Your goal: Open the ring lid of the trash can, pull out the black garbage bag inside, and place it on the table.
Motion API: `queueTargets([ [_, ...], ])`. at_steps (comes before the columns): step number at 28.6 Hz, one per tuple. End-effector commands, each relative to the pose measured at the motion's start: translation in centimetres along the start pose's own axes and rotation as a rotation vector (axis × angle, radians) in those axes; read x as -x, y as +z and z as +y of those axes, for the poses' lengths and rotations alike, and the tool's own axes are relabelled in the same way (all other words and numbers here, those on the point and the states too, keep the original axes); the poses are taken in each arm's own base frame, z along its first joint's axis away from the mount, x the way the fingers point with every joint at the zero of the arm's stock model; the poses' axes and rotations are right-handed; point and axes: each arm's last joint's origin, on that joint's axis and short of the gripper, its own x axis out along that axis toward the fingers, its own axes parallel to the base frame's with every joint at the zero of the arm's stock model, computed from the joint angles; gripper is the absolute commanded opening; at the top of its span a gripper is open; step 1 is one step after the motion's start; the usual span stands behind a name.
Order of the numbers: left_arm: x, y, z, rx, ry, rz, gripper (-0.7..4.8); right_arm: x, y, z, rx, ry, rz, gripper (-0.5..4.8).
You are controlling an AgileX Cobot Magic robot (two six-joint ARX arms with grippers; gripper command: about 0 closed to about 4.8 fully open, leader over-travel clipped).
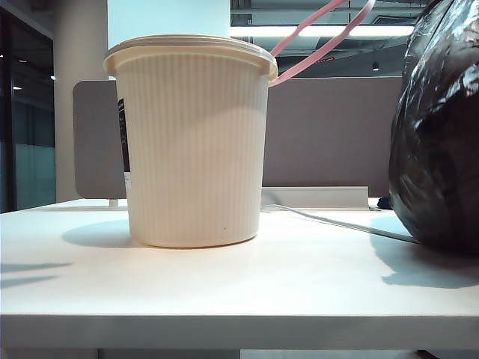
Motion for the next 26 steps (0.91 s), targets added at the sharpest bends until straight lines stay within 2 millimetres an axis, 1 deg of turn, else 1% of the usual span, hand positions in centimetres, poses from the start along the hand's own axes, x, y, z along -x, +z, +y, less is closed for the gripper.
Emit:
queueTargets([
  [1, 0.0, 0.2, -0.1, -0.013, -0.010, -0.010, 2.06, -0.4, 1.2, 0.1, 0.007, 0.006, -0.047, -0.01],
  [19, 0.0, 0.2, -0.1, -0.014, -0.010, -0.010, 2.07, -3.3, 5.1, 0.2, 0.023, 0.035, -0.139, -0.01],
  [22, 0.0, 0.2, -0.1, -0.014, -0.010, -0.010, 2.06, -3.8, 5.0, 0.2, 0.023, 0.048, -0.133, -0.01],
  [26, 0.0, 0.2, -0.1, -0.015, -0.010, -0.010, 2.06, -5.0, 3.9, 0.0, 0.014, 0.060, -0.078, -0.01],
])
